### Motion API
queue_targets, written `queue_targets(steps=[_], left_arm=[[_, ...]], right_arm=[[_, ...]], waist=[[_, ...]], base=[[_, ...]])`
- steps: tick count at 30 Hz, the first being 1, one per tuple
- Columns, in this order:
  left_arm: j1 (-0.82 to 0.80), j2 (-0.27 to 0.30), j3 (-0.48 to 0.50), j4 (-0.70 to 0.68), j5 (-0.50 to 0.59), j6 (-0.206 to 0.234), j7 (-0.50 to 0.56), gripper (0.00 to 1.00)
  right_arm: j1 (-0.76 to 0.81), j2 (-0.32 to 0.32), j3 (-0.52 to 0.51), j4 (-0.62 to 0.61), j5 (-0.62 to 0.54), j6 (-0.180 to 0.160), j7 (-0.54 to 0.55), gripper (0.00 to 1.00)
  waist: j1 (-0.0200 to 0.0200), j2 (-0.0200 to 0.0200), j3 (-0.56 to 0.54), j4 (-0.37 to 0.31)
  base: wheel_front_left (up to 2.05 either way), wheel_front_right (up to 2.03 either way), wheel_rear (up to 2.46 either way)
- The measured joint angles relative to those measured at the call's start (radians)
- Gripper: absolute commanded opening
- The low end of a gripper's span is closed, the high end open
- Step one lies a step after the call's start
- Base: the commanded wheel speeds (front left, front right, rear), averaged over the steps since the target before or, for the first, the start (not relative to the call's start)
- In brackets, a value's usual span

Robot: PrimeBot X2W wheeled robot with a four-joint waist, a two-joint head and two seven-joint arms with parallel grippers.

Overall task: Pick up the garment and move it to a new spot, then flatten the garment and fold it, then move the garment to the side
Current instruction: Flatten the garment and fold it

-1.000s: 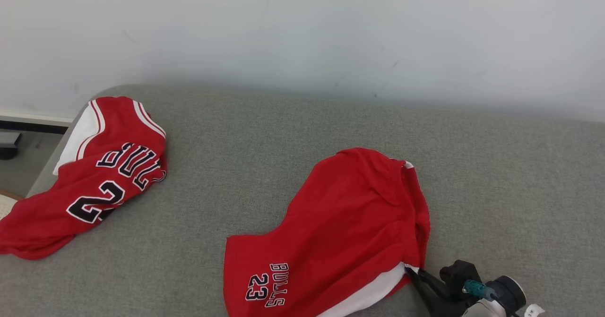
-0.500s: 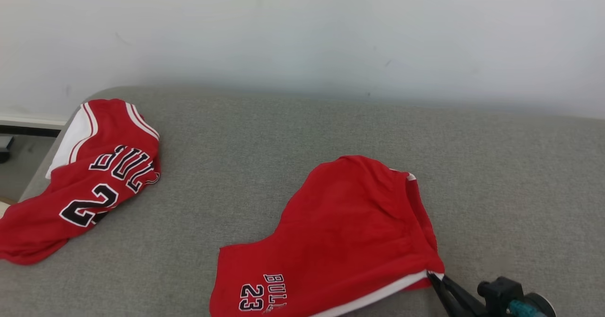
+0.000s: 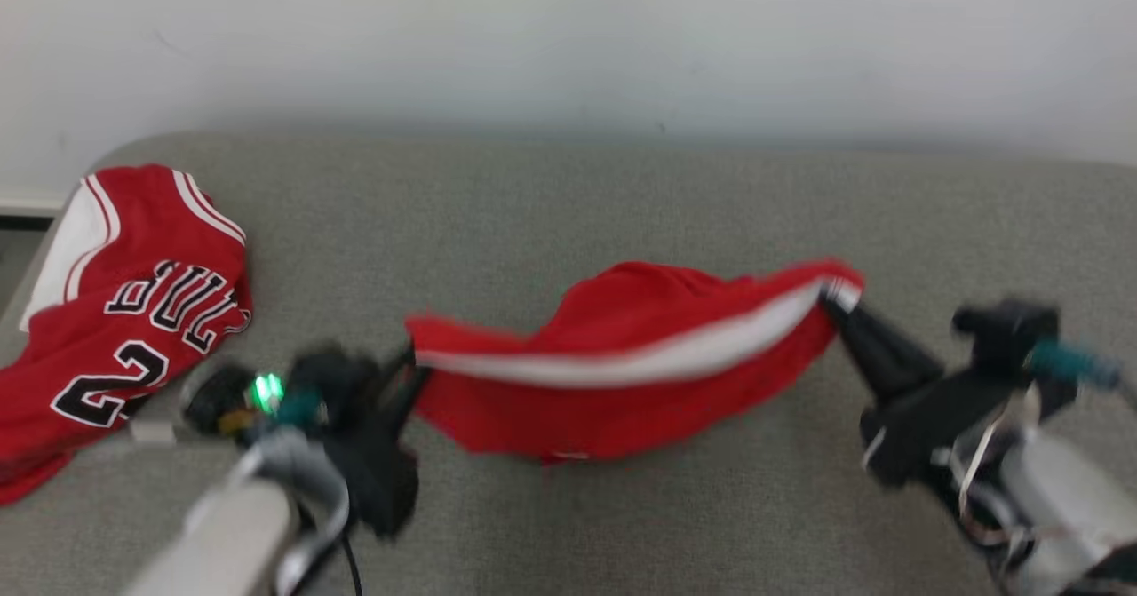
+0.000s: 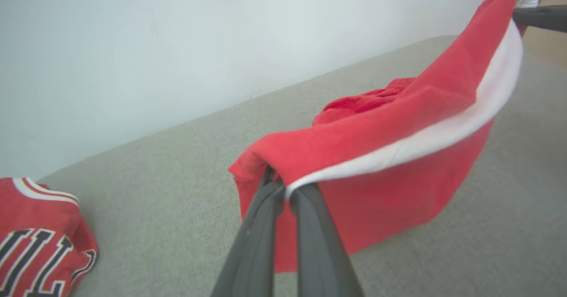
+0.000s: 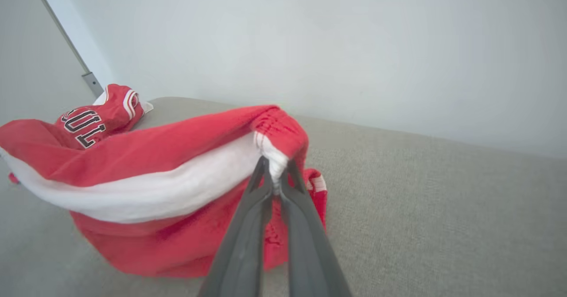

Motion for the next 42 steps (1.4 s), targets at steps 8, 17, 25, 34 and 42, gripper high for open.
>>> queue_targets(steps=[8,17,25,34,42], left_arm=[[-0.634,0.112,-0.162,0.038,-0.264,0.000,0.231,0.00],[-1.096,0.081,-0.265,0.248,-0.328,0.000,0.249,0.00],[-1.385,0.015,-0.318,0.463,-0.330,0.000,0.142,0.00],[-1.459,-0.043,-0.410,0.596,-0.353,-0.001,0.021,0.00],[-1.268,-0.048,-0.457,0.623,-0.371,0.000,-0.150,0.00]], right_arm=[[-0.532,0.000,-0.030,0.117,0.182,0.000,0.168,0.00],[-0.961,0.035,0.000,0.304,0.206,0.000,0.175,0.00],[-1.229,0.067,0.067,0.472,0.174,0.000,0.081,0.00],[-1.306,0.059,0.165,0.561,0.197,0.000,-0.041,0.00],[-1.120,0.011,0.319,0.499,0.253,0.000,-0.159,0.00]], waist=[[0.0004,0.0001,0.154,-0.023],[0.0006,0.0003,0.311,-0.056],[0.0003,0.0002,0.430,-0.100],[0.0001,0.0002,0.500,-0.138],[0.0000,0.0001,0.459,-0.144]], base=[[0.00,0.00,0.00],[0.00,0.00,0.00],[0.00,0.00,0.00],[0.00,0.00,0.00],[0.00,0.00,0.00]])
